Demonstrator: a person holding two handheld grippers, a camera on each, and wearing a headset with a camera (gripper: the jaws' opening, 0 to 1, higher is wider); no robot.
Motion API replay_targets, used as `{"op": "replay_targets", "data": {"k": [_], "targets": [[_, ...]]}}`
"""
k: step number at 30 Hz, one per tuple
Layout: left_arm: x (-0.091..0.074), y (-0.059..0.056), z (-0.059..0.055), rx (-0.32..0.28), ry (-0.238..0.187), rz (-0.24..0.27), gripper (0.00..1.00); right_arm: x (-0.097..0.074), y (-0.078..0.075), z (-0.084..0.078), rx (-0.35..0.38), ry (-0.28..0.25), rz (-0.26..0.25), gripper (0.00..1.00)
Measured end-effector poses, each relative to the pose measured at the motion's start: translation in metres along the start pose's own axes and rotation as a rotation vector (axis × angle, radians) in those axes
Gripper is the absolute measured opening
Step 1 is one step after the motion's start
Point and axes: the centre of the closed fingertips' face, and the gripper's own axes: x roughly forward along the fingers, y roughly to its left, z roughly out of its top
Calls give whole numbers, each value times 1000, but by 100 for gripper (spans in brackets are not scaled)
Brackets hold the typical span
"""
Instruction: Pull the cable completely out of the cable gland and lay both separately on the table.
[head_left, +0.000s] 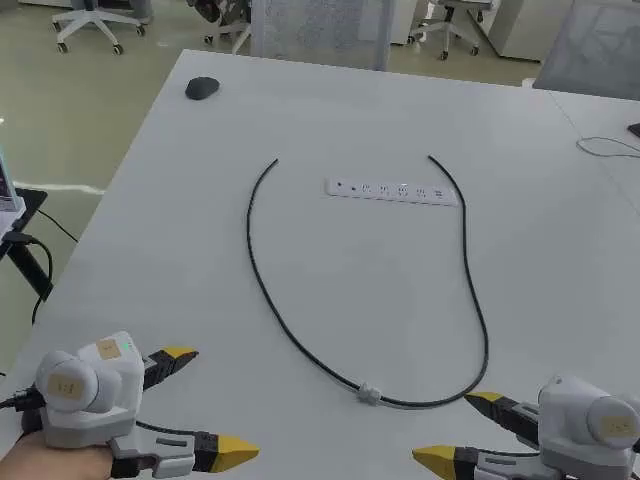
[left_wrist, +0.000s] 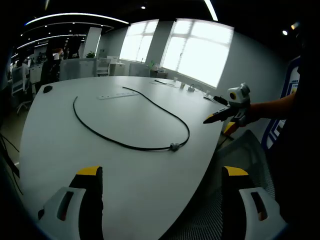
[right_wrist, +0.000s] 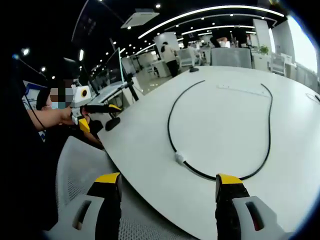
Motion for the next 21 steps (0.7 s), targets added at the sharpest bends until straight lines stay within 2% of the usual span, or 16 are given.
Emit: {"op": "replay_targets", "data": {"k": [9,21], "targets": [[6,-1,4,15,0,-17,98,2,0,-1,-22,20,3,76],[12,-2,10,-6,-5,-1,98,7,-8,0,-30,37,29,75]]}}
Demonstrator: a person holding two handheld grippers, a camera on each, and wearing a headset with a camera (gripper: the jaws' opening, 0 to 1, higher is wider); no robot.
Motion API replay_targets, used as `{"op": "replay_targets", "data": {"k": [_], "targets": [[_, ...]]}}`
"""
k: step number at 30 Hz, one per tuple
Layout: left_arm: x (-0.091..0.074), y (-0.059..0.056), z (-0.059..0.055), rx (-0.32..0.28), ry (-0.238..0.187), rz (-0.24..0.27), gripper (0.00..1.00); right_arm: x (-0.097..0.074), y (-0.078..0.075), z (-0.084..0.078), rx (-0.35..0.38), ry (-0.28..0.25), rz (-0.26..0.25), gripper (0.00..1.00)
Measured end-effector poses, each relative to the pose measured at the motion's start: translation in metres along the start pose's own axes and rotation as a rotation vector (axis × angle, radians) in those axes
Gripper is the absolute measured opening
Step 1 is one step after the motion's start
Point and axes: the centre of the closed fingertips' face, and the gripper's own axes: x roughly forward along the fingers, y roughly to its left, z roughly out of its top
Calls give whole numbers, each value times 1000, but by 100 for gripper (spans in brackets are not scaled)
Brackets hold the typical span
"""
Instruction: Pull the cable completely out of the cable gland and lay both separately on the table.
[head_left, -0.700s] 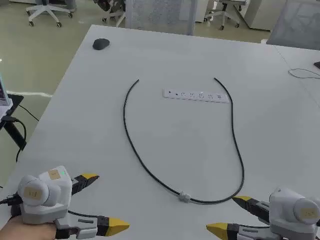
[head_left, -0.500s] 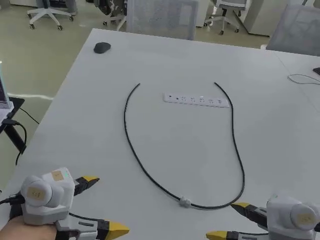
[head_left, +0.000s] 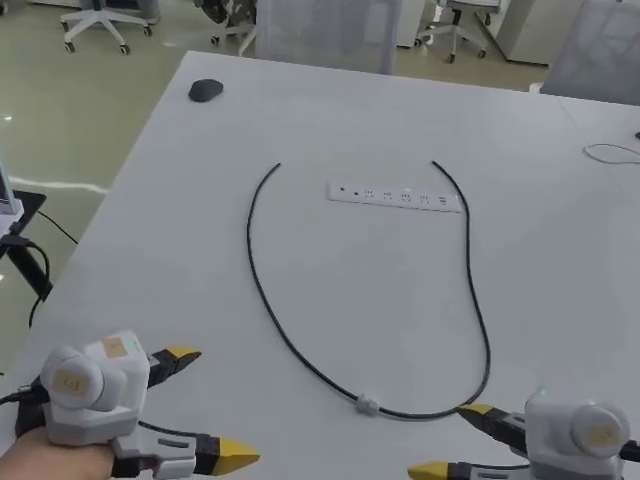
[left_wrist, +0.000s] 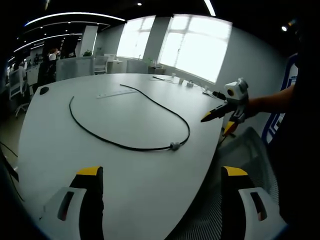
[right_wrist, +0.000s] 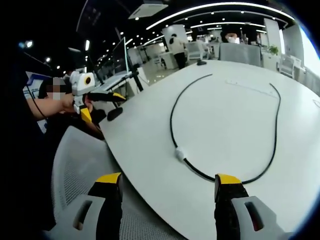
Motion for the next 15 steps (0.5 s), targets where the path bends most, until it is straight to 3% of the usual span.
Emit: {"op": "replay_targets", "data": {"k": [10,12,15], "targets": [[5,-4,-3,-4,14,4,97,4,-4,0,-10,14,17,73],[4,-2,-3,-7,11,11,97,5,0,0,-5,21,42,68],[3,0,-3,-15,8,21,97,11,-2,-2,-33,40,41,70]]}}
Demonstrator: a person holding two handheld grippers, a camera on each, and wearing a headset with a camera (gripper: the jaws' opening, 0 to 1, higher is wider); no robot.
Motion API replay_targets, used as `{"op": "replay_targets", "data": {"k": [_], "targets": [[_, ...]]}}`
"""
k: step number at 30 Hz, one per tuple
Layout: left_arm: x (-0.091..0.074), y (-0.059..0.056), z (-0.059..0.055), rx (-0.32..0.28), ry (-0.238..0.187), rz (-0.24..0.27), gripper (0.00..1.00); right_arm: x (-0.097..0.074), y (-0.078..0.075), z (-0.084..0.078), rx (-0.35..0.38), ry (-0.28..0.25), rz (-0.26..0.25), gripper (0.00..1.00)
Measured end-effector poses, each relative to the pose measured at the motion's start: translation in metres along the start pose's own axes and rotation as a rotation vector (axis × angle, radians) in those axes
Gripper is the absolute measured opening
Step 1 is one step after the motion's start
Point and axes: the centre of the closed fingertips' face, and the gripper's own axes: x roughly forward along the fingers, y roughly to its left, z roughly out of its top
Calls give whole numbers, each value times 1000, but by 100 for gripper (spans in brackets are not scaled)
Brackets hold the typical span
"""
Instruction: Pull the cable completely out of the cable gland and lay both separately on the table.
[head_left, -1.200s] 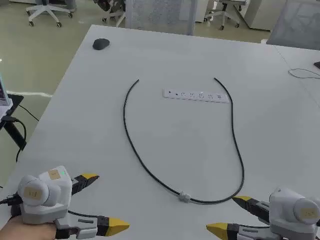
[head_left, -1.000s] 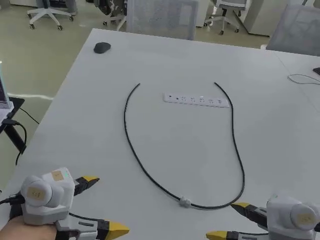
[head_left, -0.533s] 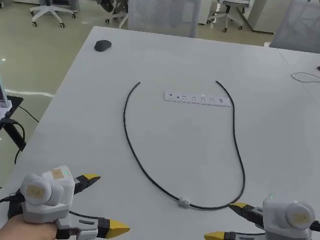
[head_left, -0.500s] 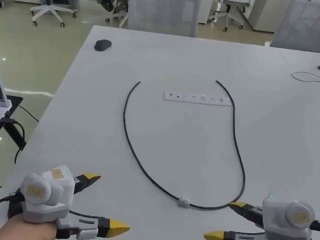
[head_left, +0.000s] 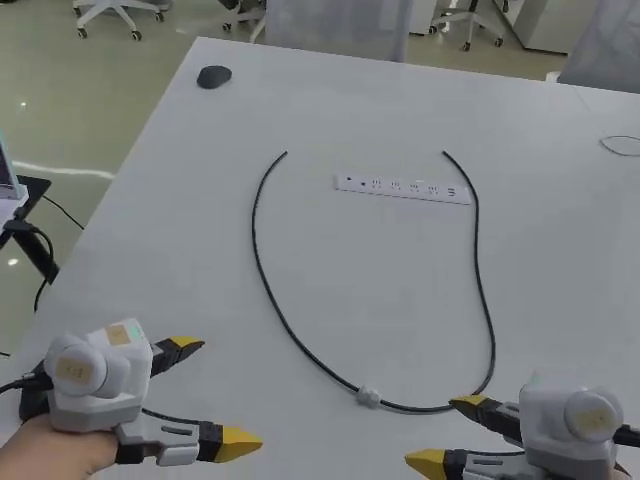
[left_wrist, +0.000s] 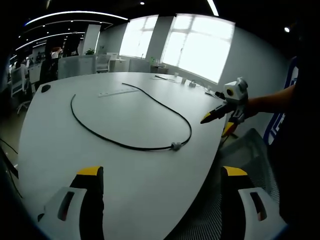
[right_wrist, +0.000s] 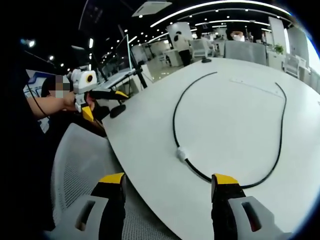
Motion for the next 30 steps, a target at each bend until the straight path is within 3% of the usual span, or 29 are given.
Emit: {"op": "replay_targets", "data": {"k": [6,10,15,30], "targets": [[-1,1,-3,5,15,7,98,9,-2,10,-26,8,7,68],[-1,3,-3,-1,11,15,98,17,-3,12,-62,52,21,65],[-3,5,-5,2,14,32,98,28,-7,20,-94,67,22,63],[2,3,-17,-13,31,33,98,57,-18,15,-204,183,13,44]]}}
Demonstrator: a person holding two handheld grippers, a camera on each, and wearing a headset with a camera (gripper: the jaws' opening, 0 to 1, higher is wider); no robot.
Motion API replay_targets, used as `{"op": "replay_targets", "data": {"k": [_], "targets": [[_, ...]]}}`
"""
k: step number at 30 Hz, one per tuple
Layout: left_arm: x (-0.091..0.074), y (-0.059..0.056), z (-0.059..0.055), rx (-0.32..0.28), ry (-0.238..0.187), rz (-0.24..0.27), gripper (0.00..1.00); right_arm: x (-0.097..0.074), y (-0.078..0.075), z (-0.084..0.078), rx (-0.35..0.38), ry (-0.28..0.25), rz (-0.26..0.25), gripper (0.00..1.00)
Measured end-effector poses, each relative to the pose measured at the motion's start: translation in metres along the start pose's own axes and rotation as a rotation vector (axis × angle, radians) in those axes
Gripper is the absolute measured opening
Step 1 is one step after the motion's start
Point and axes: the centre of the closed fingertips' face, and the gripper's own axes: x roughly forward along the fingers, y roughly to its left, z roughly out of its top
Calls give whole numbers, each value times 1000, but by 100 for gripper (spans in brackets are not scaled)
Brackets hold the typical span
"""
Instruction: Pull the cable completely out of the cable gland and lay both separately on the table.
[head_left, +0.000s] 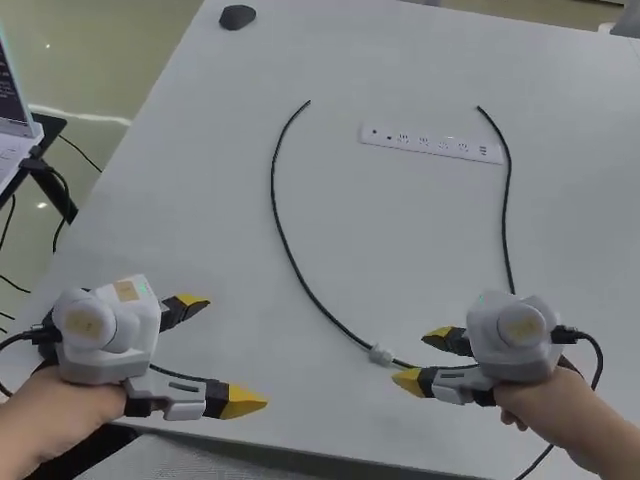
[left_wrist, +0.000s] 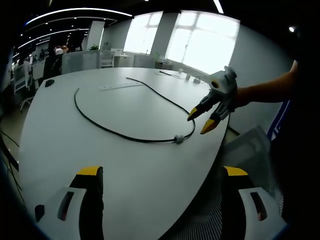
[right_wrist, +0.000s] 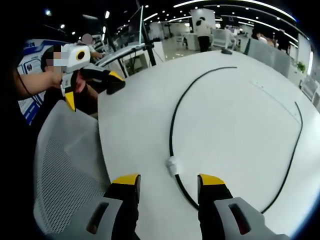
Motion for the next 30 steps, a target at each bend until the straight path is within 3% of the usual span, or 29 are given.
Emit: {"op": "replay_targets", "data": {"k": [10,21,30], "targets": [[9,-4,-3,-5,5,-9,98,20,-6,-8,-106,85,2,38],[10,1,-6,-17,16,-1,97,36,-14,-10,-126,122,26,30],[8,7,-8,-18,26,8,96,46,-11,-14,-158,159,54,20]]}}
